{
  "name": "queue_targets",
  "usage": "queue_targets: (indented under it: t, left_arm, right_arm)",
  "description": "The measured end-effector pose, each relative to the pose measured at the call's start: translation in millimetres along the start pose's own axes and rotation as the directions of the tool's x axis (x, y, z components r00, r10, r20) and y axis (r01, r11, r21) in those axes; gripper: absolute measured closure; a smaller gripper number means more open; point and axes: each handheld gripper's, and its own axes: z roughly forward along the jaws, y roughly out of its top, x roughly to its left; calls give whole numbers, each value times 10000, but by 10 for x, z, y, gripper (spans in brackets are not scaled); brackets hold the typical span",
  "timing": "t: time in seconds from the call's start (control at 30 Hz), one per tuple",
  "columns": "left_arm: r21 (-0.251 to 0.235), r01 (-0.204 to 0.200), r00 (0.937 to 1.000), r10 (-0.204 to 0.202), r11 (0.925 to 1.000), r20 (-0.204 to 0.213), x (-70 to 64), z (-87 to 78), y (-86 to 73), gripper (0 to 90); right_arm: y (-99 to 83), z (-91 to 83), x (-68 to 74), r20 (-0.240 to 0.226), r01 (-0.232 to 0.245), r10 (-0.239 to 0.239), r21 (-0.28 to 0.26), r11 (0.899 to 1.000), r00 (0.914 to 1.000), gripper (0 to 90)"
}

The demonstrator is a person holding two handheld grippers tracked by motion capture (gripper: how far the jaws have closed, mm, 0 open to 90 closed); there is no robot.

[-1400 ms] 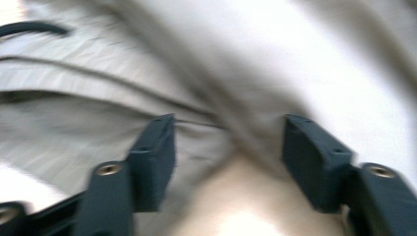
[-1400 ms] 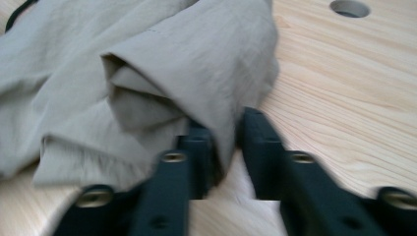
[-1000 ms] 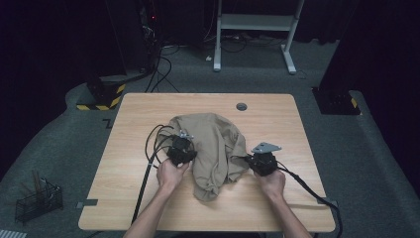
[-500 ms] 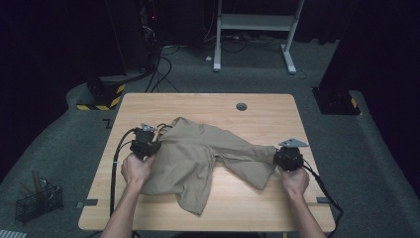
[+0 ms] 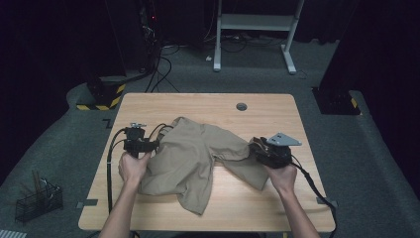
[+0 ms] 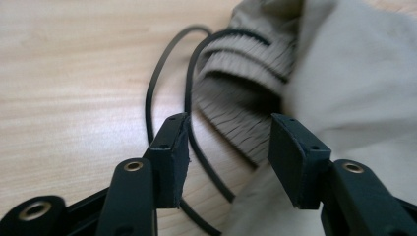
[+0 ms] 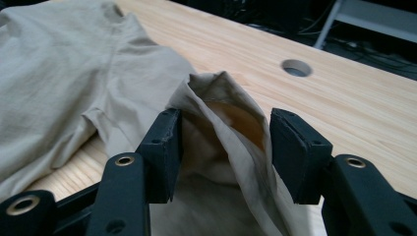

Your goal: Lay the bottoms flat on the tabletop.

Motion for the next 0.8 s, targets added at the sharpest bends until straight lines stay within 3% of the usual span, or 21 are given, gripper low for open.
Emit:
queue_targets:
  t: [0.07, 0.17, 0.23, 0.37, 0.43, 0.5, 0.63, 0.7, 0.8]
  left_arm:
    - [-290, -3, 9981, 21, 9996, 623, -54, 0, 13, 457]
    - [-772, 7, 9901, 102, 9970, 1403, -164, -31, 59, 396]
    - [-855, -230, 9872, 361, 9961, 1554, -236, -42, 121, 360]
    - [-896, -247, 9816, 411, 9957, 1867, -315, -9, 229, 341]
    - [-725, -248, 9808, 383, 9971, 1914, -340, 54, 234, 348]
    - [-334, -342, 9840, 395, 9989, 1738, -382, 156, 204, 379]
    - [202, -836, 9883, 803, 9963, 1298, -481, 359, 70, 412]
    - [419, -1087, 9885, 1036, 9932, 1105, -520, 440, 8, 415]
    - [615, -1025, 9893, 953, 9928, 1107, -528, 535, -57, 419]
  right_arm:
    - [5, 61, -6, -311, -317, 315, -60, 9995, 9990, 469]
    - [41, 119, 30, -423, -121, 127, 130, 9998, 9990, 476]
    - [78, 115, 86, -479, 200, -196, 77, 9998, 9987, 489]
    - [174, 56, 117, -593, 337, -351, -254, 9991, 9976, 488]
    - [212, 102, 108, -811, 219, -222, -43, 9998, 9965, 480]
    - [220, 211, 83, -873, 111, -81, 339, 9994, 9961, 475]
    - [223, 518, 13, -1005, 52, 49, 1000, 9950, 9949, 467]
    - [263, 701, 5, -1190, 180, -3, 1474, 9889, 9929, 458]
    - [335, 989, 19, -1277, 287, -28, 2013, 9791, 9918, 439]
